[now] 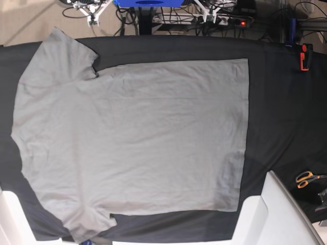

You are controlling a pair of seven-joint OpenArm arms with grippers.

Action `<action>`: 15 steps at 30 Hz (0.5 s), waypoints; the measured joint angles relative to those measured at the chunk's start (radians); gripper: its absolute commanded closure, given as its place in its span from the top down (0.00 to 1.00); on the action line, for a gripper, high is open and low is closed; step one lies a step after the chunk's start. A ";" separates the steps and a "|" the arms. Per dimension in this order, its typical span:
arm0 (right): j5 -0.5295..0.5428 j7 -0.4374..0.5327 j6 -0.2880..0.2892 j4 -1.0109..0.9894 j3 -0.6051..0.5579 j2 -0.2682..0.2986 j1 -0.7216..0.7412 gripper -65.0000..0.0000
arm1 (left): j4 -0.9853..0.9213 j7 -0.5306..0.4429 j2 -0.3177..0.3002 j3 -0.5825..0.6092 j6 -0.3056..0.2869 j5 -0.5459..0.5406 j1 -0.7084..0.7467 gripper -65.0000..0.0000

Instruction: Fold the T-shirt properly

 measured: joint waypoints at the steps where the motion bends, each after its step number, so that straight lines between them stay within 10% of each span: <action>1: 0.000 0.000 0.000 0.000 0.000 0.000 0.000 0.09 | 0.001 -0.002 0.000 0.001 0.000 0.001 0.003 0.70; 3: 0.000 -0.002 0.000 0.000 0.000 0.000 0.000 0.09 | 0.010 -0.005 0.002 -0.008 0.000 0.001 0.016 0.56; 6: 0.000 0.000 0.000 0.000 0.000 0.000 0.000 0.09 | 0.003 -0.003 0.002 -0.009 0.000 0.002 0.025 0.00; 15: 0.000 0.014 0.000 0.024 -0.001 0.000 -0.022 0.09 | 0.015 -0.012 0.002 -0.009 0.000 -0.002 0.035 0.00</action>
